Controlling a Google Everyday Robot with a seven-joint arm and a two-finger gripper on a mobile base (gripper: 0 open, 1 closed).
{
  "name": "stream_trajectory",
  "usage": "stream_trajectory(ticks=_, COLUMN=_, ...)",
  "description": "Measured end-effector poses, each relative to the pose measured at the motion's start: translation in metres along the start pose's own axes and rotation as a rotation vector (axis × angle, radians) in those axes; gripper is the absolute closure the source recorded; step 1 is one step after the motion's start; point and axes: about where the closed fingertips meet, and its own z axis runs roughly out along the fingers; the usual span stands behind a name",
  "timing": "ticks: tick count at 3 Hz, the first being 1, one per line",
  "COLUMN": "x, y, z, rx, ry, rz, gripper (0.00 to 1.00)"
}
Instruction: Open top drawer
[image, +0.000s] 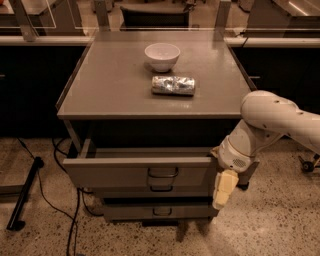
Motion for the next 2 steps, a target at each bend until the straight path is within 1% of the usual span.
stream_trajectory(ticks=1, x=0.004, y=0.02, z=-0.003, rx=-0.052, ry=0.0, rz=0.001, gripper=0.0)
stream_trajectory(ticks=2, x=0.013, y=0.051, z=-0.017, rx=-0.128, ry=0.009, rz=0.011, gripper=0.0)
